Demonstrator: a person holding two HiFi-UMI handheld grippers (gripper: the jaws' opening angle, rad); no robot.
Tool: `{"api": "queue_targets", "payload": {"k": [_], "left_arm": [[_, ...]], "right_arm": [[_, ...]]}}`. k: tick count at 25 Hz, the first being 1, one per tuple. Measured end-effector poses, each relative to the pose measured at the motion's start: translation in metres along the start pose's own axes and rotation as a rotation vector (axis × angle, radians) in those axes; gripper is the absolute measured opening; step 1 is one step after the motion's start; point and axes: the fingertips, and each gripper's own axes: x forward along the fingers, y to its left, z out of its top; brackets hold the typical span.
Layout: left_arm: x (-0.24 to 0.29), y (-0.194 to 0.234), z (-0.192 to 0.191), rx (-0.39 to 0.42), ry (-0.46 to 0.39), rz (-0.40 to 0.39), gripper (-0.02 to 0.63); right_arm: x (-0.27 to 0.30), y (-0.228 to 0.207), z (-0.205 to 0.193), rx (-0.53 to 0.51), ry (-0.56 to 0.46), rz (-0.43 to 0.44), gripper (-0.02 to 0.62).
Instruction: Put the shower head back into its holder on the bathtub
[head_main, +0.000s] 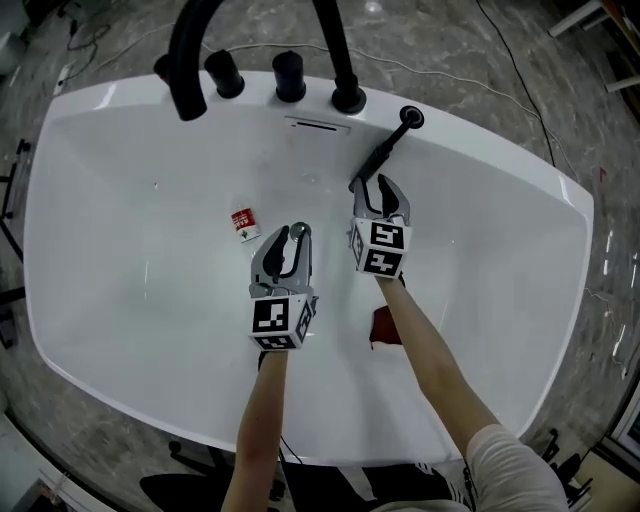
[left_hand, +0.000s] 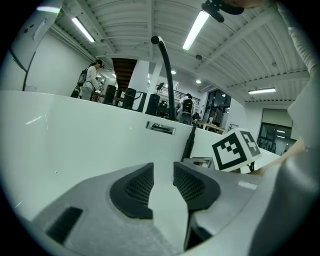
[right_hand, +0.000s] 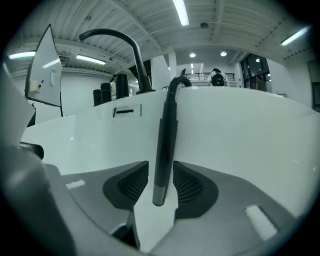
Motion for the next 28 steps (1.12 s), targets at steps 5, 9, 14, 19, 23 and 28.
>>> {"api": "queue_targets", "payload": {"k": [5, 9, 14, 19, 23, 28], "left_arm": [[0.005, 0.003, -0.003, -0.012, -0.033, 0.008, 0.121], [0.003, 0.001, -0.014, 0.013, -0.019, 0.002, 0.121], [-0.009, 0.002, 0.009, 0.029, -0.029, 0.019, 0.121], [-0.038, -0.019, 0.070, 0.058, -0.053, 0.015, 0.121], [-0.055, -0.041, 0.125, 0.088, -0.080, 0.010, 0.121], [-0.054, -0.052, 0.159, 0.067, -0.088, 0.019, 0.121]], "right_arm": [[0.031, -0.003, -0.036, 0.011, 0.113, 0.012, 0.158], [0.039, -0.015, -0.050, 0.008, 0.146, -0.036, 0.133], [0.009, -0.009, -0.035, -0.001, 0.138, -0.016, 0.129], [-0.061, 0.020, -0.001, 0.239, 0.147, 0.103, 0.127], [-0.110, 0.043, 0.050, 0.455, 0.128, 0.184, 0.129], [-0.142, 0.036, 0.094, 0.627, 0.122, 0.185, 0.129]]}}
